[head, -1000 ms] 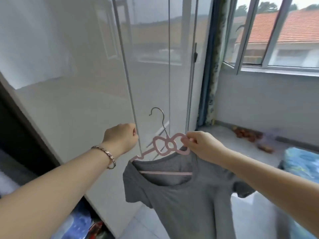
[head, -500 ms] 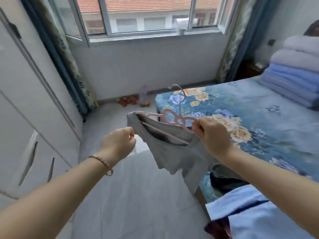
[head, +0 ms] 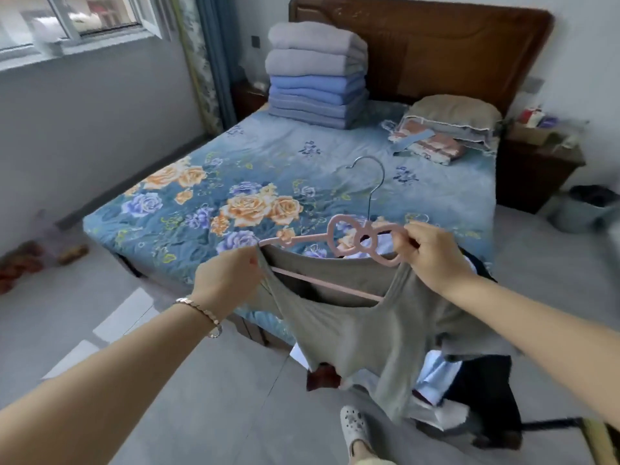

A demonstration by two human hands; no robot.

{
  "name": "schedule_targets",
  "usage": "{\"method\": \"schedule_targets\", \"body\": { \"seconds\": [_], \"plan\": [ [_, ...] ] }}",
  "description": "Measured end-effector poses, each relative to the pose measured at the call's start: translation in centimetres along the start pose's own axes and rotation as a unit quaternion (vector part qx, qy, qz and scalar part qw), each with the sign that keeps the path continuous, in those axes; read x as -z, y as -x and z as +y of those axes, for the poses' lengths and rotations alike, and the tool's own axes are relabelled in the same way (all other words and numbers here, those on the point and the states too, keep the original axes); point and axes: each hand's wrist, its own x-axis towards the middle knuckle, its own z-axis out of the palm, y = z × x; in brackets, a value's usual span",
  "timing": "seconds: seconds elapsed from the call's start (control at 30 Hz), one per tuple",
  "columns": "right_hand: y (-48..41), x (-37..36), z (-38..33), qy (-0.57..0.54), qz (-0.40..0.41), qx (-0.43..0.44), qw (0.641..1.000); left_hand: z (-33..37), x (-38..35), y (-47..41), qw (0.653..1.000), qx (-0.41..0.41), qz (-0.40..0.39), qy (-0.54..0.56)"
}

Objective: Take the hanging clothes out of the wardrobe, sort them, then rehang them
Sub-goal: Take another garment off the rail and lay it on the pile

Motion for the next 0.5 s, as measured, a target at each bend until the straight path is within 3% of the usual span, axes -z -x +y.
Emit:
{"method": "schedule_targets", "body": {
  "seconds": [0.17,0.33,0.5],
  "plan": [
    [0.9,4.1,10.4,0.01,-0.009,-0.162,0.987,6.6,-2.5,-3.7,0.998,-0.06,-0.01,-0.008],
    [0.4,4.2,22.3,-0.015,-0.018,-0.266,0.964,12.4,-6.7,-9.4,0.997,-0.066,-0.011,-0.04],
    [-0.8,1.1,37.0,-0.032,-0.06,-0.387,0.92,19.2,-13.8,-17.8,0.994,-0.059,-0.09,-0.022]
  ]
}}
